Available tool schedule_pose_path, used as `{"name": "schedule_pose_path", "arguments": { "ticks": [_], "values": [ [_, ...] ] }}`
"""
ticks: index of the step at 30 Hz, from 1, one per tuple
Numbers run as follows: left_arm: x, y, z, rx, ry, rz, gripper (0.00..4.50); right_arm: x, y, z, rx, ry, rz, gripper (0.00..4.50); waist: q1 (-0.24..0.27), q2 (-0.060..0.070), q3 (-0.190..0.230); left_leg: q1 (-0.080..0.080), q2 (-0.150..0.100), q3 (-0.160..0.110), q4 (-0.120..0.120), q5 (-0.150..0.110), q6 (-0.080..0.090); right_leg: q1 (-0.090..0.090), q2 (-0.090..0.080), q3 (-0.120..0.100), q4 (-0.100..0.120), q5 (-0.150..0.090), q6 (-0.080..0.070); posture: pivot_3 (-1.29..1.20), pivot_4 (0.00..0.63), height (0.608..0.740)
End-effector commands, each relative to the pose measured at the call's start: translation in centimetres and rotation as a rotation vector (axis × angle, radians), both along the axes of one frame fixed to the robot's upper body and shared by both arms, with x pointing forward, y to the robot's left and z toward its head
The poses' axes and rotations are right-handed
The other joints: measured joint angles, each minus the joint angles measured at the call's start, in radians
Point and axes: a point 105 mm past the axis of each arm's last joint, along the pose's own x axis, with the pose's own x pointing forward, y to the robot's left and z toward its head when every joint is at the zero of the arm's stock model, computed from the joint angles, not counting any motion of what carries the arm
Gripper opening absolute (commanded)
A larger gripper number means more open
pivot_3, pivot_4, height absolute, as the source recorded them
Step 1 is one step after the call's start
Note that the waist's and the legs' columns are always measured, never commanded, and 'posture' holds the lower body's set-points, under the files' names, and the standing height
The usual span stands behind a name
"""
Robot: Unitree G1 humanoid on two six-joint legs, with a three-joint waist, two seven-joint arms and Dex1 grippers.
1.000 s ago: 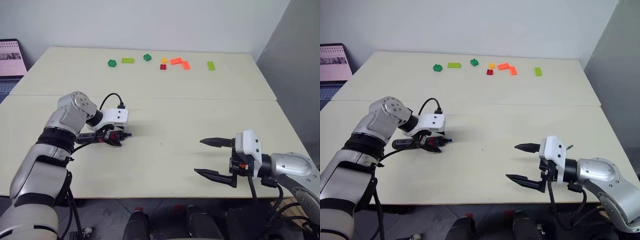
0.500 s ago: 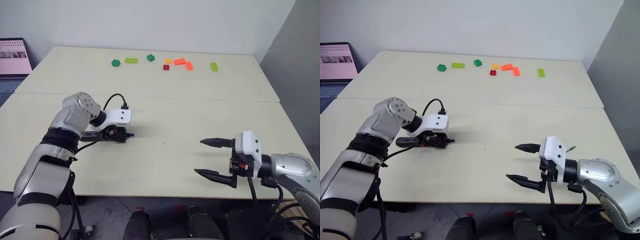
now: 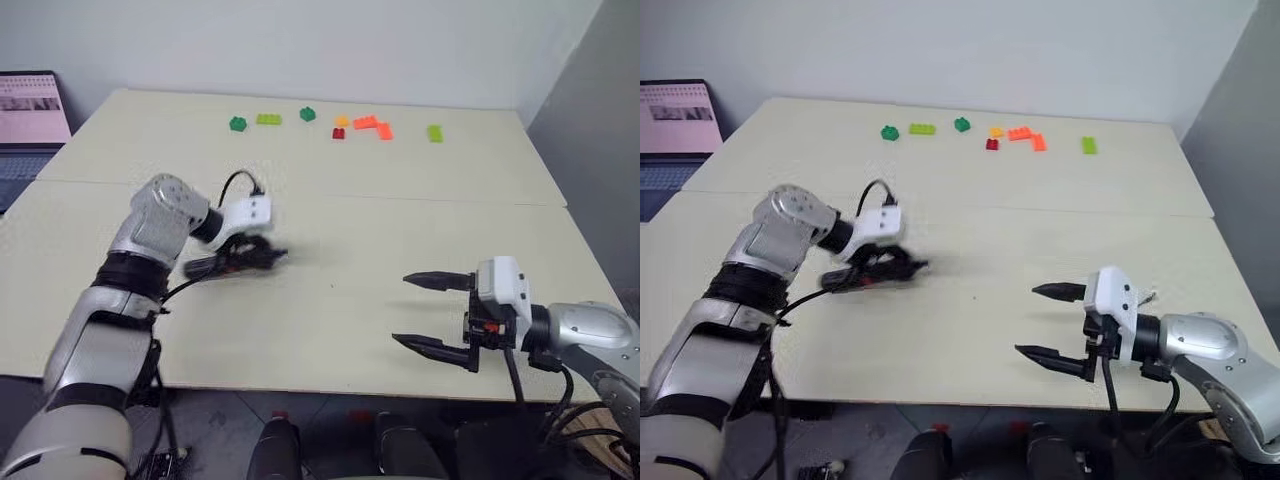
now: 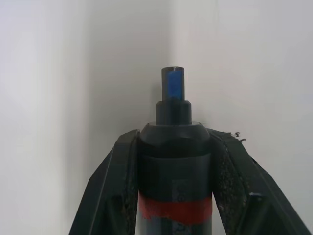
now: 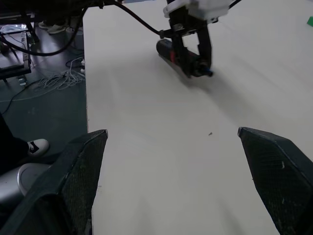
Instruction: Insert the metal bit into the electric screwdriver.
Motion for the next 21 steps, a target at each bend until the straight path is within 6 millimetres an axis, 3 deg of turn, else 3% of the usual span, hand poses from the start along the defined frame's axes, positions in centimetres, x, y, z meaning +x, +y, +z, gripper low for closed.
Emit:
{"name": "schedule_pose_path", "arguments": {
  "ticks": [1,8,17,21],
  "values": [
    [0.1,-2.8,4.7,-0.2,-0.109,0.005,1.65,-0.2,-0.3,1.5,0.012,-0.045,0.009,4.5,0.002,0.0,0.0,0.0,0.0,0.0,0.001,0.0,0.0,0.0,0.0,0.0,0.0,0.0,0.0,0.0,0.15,0.74],
    [1.4,-6.4,6.5,-0.507,-0.282,0.062,1.65,0.6,-1.0,3.6,0.053,-0.083,-0.019,4.5,-0.002,0.001,0.0,0.0,0.0,-0.001,0.005,0.0,0.0,0.001,0.0,0.0,0.001,0.002,0.001,0.0,0.15,0.74],
    [2.9,-6.6,6.9,-0.776,-0.431,0.224,1.65,1.2,-3.4,5.3,0.012,-0.125,-0.098,4.5,0.004,0.001,0.0,0.0,-0.001,-0.001,0.007,0.0,0.0,0.003,0.0,0.001,0.0,0.003,0.001,0.0,0.15,0.74],
    [3.0,-6.2,5.3,-0.803,-0.463,0.278,1.65,1.6,-3.3,5.8,0.007,-0.14,-0.095,4.5,0.006,0.001,0.0,0.001,-0.001,-0.001,0.007,0.0,0.0,0.003,0.0,0.001,0.0,0.003,0.002,0.0,0.15,0.74]
  ]
}}
